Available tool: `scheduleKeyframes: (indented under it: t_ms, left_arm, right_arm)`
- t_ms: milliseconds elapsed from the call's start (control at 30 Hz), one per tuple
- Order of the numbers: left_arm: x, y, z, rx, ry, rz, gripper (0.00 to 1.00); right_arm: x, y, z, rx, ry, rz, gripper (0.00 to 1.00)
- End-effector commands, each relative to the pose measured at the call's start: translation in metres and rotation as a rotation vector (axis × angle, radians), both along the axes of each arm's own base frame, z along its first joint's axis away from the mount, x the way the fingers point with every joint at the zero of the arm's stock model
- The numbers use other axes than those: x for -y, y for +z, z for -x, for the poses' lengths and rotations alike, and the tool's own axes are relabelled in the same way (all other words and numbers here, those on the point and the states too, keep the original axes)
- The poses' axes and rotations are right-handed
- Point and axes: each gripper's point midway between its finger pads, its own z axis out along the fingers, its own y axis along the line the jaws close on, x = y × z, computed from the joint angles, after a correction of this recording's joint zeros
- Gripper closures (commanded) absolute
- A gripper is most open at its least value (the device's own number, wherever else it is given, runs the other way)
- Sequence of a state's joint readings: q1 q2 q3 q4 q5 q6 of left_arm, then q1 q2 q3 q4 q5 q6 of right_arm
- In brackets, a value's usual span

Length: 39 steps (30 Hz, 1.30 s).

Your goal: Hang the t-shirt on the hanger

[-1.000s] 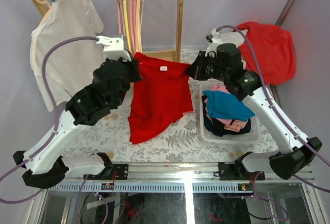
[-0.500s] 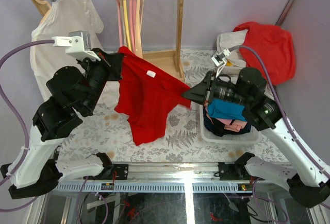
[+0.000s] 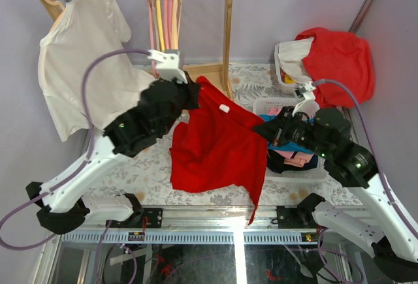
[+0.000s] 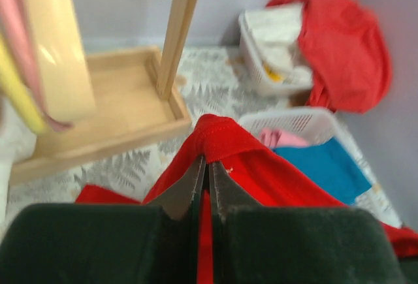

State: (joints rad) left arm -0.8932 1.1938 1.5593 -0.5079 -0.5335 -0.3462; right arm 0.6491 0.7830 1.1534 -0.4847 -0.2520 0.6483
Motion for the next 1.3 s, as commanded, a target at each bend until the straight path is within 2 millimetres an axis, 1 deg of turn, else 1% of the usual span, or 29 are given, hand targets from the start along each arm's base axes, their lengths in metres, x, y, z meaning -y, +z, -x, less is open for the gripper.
scheduleKeyframes:
  t_ms: [0,33,100,200,267,333,367,400,467,500,567,600,633,700,733,767,800,833,900,933,1000,1067,1100,1167,1267]
  left_arm:
    - [0.026,-0.044,-0.006,-0.055,0.007,0.061,1.00]
    - [0.027,-0.060,-0.008,-0.073,0.016,0.060,1.00]
    - [0.026,-0.086,-0.010,-0.091,0.042,0.066,1.00]
    - [0.019,-0.111,-0.011,-0.108,0.087,0.069,1.00]
    - [0.013,-0.125,-0.011,-0.119,0.119,0.067,1.00]
    - [0.007,-0.134,-0.009,-0.125,0.138,0.079,1.00]
    - [0.006,-0.142,-0.008,-0.132,0.141,0.078,1.00]
    - [0.005,-0.143,-0.007,-0.130,0.144,0.091,1.00]
    - [0.002,-0.154,-0.007,-0.133,0.156,0.091,1.00]
    - [0.001,-0.158,-0.007,-0.134,0.160,0.088,1.00]
    - [0.000,-0.165,-0.007,-0.133,0.164,0.090,1.00]
    - [0.001,-0.168,-0.007,-0.137,0.161,0.092,1.00]
    - [0.002,-0.172,-0.006,-0.142,0.156,0.091,1.00]
    - [0.004,-0.176,-0.006,-0.143,0.144,0.098,1.00]
    - [0.004,-0.177,-0.005,-0.144,0.142,0.100,1.00]
    - [0.005,-0.179,-0.005,-0.147,0.139,0.100,1.00]
    - [0.004,-0.179,-0.004,-0.147,0.138,0.102,1.00]
    - [0.004,-0.179,-0.003,-0.147,0.136,0.105,1.00]
    - [0.002,-0.180,-0.001,-0.148,0.133,0.106,1.00]
    - [0.001,-0.180,0.000,-0.148,0.132,0.106,1.00]
    - [-0.002,-0.183,0.001,-0.151,0.140,0.101,1.00]
    - [-0.005,-0.183,0.003,-0.152,0.139,0.106,1.00]
    - [-0.007,-0.183,0.004,-0.153,0.141,0.109,1.00]
    - [-0.009,-0.184,0.007,-0.156,0.138,0.113,1.00]
    - [-0.011,-0.184,0.010,-0.158,0.133,0.124,1.00]
  right_arm:
    - [0.034,-0.086,-0.037,-0.102,-0.240,0.281,1.00]
    - [0.038,-0.098,-0.044,-0.111,-0.270,0.319,1.00]
    - [0.040,-0.117,-0.057,-0.133,-0.303,0.385,1.00]
    - [0.033,-0.132,-0.073,-0.159,-0.303,0.415,1.00]
    - [0.024,-0.134,-0.081,-0.174,-0.279,0.417,1.00]
    - [0.017,-0.133,-0.083,-0.183,-0.248,0.416,1.00]
    - [0.014,-0.132,-0.083,-0.183,-0.238,0.412,1.00]
    - [0.014,-0.133,-0.083,-0.184,-0.239,0.411,1.00]
    - [0.015,-0.138,-0.081,-0.192,-0.237,0.410,1.00]
    - [0.014,-0.139,-0.079,-0.197,-0.231,0.407,0.98]
    - [0.015,-0.141,-0.074,-0.203,-0.217,0.406,0.92]
    - [0.015,-0.139,-0.071,-0.199,-0.208,0.402,0.88]
    - [0.015,-0.134,-0.069,-0.188,-0.199,0.390,0.80]
    - [0.014,-0.115,-0.064,-0.146,-0.181,0.356,0.60]
    - [0.013,-0.100,-0.063,-0.112,-0.174,0.334,0.52]
    - [0.013,-0.079,-0.063,-0.072,-0.172,0.305,0.44]
    - [0.011,-0.062,-0.063,-0.039,-0.166,0.283,0.38]
    - [0.008,-0.044,-0.063,-0.004,-0.151,0.258,0.35]
    - [-0.002,-0.009,-0.067,0.058,-0.120,0.208,0.31]
    - [-0.010,0.008,-0.069,0.090,-0.092,0.175,0.31]
    - [-0.033,0.047,-0.073,0.151,-0.011,0.085,0.30]
    - [-0.061,0.081,-0.077,0.203,0.100,-0.004,0.30]
    - [-0.074,0.092,-0.083,0.215,0.136,-0.032,0.30]
    - [-0.091,0.112,-0.098,0.246,0.166,-0.060,0.30]
    - [-0.109,0.128,-0.120,0.298,0.179,-0.086,0.30]
